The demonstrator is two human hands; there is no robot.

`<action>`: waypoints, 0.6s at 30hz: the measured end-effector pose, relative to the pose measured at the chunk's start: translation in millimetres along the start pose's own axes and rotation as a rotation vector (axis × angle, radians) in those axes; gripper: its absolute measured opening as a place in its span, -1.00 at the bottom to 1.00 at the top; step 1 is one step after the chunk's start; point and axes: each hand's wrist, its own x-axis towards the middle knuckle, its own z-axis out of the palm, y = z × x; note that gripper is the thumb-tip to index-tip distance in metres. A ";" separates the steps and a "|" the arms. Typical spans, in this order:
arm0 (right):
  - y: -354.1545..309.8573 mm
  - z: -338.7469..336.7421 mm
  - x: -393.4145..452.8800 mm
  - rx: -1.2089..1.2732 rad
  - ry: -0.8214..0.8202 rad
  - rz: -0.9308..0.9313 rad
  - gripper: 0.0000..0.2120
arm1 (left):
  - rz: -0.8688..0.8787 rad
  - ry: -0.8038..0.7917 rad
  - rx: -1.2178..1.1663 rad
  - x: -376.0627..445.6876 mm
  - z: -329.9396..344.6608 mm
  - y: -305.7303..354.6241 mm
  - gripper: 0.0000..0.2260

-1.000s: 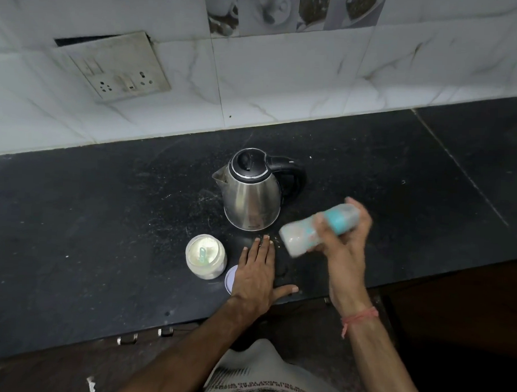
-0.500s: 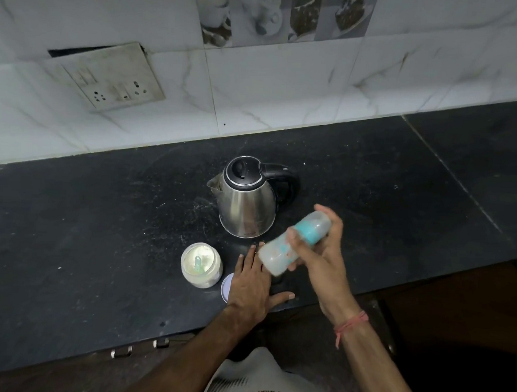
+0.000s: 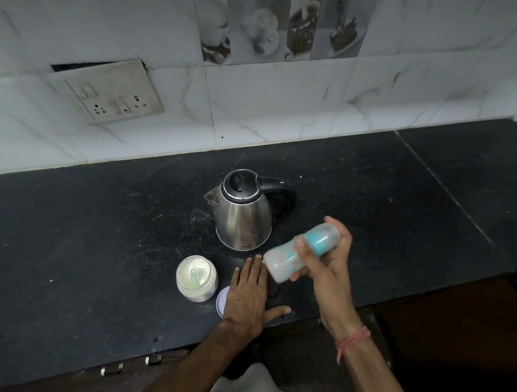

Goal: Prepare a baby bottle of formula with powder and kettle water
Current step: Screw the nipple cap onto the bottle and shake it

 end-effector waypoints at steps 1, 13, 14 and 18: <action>-0.7 -1.0 2.2 0.021 0.023 -0.008 -0.33 | -0.002 -0.001 0.019 2.0 -0.8 0.2 0.15; 1.7 -6.4 5.4 -0.155 -0.267 0.074 -0.31 | 0.002 -0.045 -0.089 0.1 0.3 -1.9 0.21; 1.6 -5.8 2.8 -0.159 -0.267 0.069 -0.31 | 0.003 -0.043 -0.085 -2.3 1.6 -2.0 0.21; -1.2 -3.6 6.3 0.018 0.024 0.018 -0.36 | -0.021 -0.065 0.027 2.8 -6.5 0.8 0.14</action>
